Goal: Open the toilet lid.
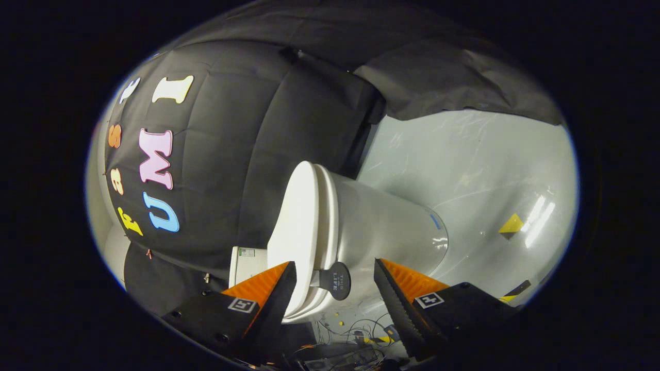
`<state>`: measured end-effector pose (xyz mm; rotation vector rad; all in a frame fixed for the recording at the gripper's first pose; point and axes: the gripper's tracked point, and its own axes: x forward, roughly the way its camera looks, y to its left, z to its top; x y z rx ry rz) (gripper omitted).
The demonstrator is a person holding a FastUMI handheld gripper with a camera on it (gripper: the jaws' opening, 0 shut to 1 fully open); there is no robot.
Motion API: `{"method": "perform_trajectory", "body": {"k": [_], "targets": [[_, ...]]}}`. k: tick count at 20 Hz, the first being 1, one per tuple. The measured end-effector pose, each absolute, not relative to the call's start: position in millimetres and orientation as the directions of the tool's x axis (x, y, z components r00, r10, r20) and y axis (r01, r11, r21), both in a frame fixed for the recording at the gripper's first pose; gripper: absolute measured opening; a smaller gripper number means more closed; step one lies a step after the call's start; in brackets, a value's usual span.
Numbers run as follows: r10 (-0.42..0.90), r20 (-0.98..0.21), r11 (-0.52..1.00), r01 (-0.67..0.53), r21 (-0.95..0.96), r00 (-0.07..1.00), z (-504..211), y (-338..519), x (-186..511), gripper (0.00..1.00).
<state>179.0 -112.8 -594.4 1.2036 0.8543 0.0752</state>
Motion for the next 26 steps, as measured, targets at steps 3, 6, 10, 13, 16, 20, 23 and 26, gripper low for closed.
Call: {"method": "perform_trajectory", "body": {"k": [3, 6, 10, 13, 16, 20, 23, 26], "targets": [[0.499, -0.536, 0.366, 0.395, 0.842, 0.681, -602.7, -102.4, 179.7, 0.82], [0.519, -0.518, 0.317, 0.41, 0.855, 0.68, -605.2, -102.8, 182.1, 0.51], [0.52, -0.481, 0.226, 0.429, 0.874, 0.706, -616.3, -83.9, 201.9, 0.07], [0.505, -0.492, 0.268, 0.413, 0.87, 0.709, -596.5, -93.8, 187.7, 0.07], [0.486, -0.509, 0.301, 0.411, 0.861, 0.71, -591.0, -94.4, 188.7, 0.06], [0.45, -0.524, 0.425, 0.342, 0.838, 0.723, -564.9, -87.9, 189.8, 0.05], [0.427, -0.516, 0.462, 0.311, 0.831, 0.743, -535.9, -90.1, 191.9, 0.06], [0.412, -0.51, 0.468, 0.305, 0.83, 0.755, -510.1, -77.9, 195.4, 0.05]]}}
